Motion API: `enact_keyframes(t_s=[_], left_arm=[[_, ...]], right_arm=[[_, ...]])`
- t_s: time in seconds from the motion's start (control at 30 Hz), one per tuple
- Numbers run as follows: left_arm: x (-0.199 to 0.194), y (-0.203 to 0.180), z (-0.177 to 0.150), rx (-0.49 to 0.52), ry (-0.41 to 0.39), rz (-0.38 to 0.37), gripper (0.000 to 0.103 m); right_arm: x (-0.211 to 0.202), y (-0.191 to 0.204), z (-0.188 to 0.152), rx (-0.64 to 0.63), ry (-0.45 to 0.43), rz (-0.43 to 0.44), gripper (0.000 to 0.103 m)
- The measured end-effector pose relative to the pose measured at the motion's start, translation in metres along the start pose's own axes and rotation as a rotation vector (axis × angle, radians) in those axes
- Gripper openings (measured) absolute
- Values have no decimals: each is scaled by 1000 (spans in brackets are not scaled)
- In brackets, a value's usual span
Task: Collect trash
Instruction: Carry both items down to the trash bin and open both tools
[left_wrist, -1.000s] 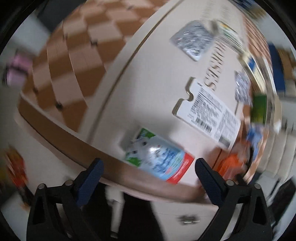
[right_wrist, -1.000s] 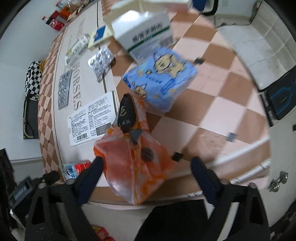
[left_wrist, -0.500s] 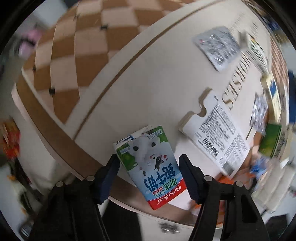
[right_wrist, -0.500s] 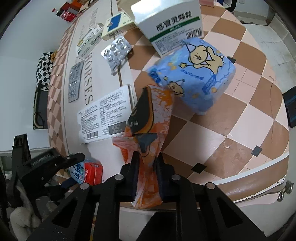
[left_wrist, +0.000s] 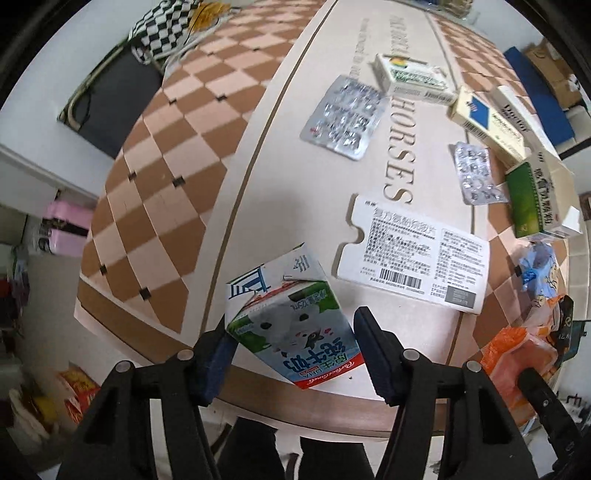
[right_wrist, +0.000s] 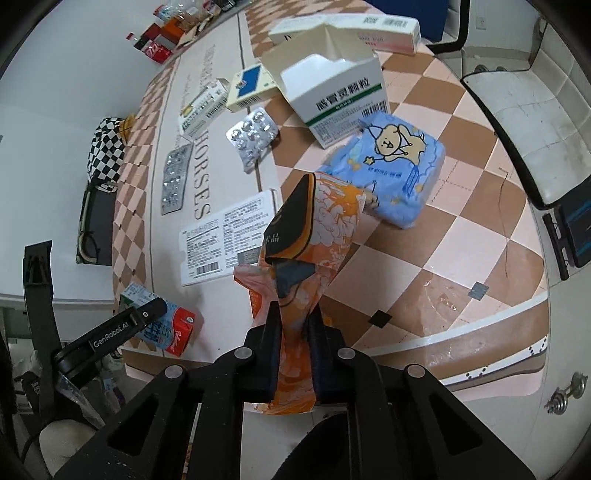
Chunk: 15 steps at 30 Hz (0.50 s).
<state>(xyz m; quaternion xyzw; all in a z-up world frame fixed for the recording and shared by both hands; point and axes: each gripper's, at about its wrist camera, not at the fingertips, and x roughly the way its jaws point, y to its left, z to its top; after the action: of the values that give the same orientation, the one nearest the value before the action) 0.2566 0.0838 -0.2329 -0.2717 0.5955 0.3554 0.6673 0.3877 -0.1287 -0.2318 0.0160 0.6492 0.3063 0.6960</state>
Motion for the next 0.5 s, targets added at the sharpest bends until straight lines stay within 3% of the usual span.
enact_keyframes(t_s=[0.27, 0.37, 0.47, 0.5], left_arm=[[-24, 2, -12, 34, -75, -26, 59], [-57, 6, -24, 53, -108, -47, 59], [-79, 21, -45, 83, -153, -74, 59], [-67, 31, -48, 89, -163, -86, 59]], right_arm=[[-22, 10, -10, -31, -51, 12, 13], [-31, 17, -17, -43, -70, 16, 13], [-41, 27, -27, -61, -89, 25, 13], [-44, 30, -30, -67, -96, 23, 13]])
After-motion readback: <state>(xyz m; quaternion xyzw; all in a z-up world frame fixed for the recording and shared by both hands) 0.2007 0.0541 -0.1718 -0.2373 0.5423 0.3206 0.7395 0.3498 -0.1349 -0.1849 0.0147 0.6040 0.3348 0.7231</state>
